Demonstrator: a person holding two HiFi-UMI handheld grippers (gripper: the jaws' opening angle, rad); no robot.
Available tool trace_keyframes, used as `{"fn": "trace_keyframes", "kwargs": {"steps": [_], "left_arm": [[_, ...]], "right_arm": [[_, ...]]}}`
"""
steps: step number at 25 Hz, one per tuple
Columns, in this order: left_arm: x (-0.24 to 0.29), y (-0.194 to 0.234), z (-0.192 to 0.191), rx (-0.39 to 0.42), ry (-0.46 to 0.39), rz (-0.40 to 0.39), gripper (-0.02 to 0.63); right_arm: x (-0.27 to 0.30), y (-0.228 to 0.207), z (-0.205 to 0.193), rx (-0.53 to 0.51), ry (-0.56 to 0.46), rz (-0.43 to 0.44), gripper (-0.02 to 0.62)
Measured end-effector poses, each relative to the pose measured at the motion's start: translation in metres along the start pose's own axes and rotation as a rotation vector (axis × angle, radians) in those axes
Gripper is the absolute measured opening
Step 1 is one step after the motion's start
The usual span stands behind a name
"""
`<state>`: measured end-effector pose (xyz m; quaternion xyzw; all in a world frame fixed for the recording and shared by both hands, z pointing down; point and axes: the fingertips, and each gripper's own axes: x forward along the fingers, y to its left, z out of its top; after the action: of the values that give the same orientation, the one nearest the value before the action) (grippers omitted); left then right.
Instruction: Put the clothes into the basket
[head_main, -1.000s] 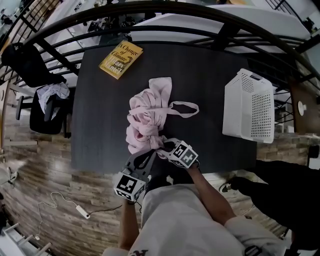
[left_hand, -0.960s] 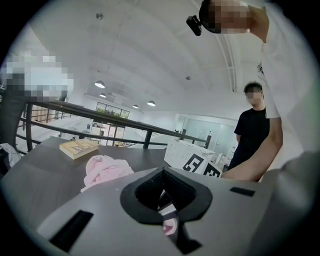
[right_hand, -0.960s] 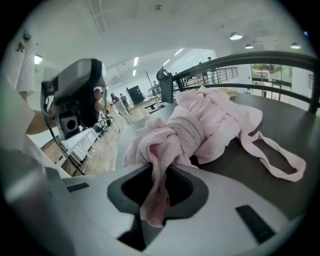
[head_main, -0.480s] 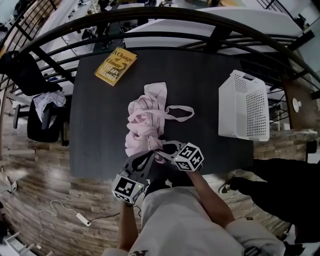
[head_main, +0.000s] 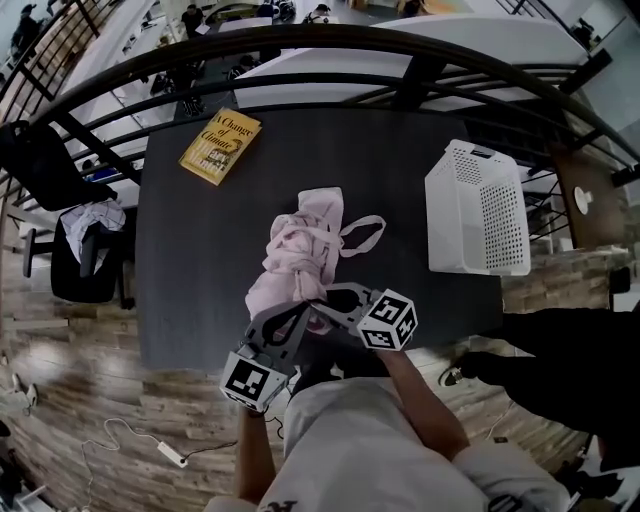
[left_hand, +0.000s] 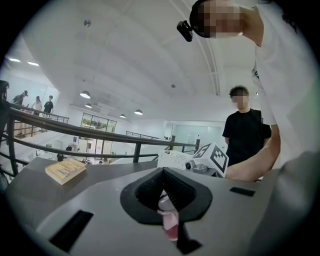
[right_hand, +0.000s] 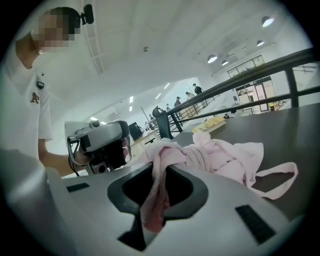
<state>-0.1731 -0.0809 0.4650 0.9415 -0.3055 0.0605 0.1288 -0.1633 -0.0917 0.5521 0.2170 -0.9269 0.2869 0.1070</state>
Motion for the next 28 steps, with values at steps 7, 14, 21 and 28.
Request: {"fn": "trace_keyframes", "kwargs": {"steps": [7,14,21,28], "left_arm": [[0.003,-0.009,0.028,0.046,-0.040,-0.048,0.003],[0.013,-0.019,0.050,0.092,-0.071,-0.109,0.003],[0.012,-0.021,0.063,0.118,-0.095,-0.171,0.003],[0.026,-0.038,0.081,0.140,-0.125,-0.220,0.003]], "right_arm": [[-0.026,0.003,0.029,-0.004,-0.100,-0.037,0.074],[-0.052,-0.003,0.053,-0.003,-0.179,-0.093,0.074],[-0.068,0.007,0.084,-0.039,-0.274,-0.144,0.074],[-0.105,0.014,0.117,-0.095,-0.357,-0.191,0.074]]}}
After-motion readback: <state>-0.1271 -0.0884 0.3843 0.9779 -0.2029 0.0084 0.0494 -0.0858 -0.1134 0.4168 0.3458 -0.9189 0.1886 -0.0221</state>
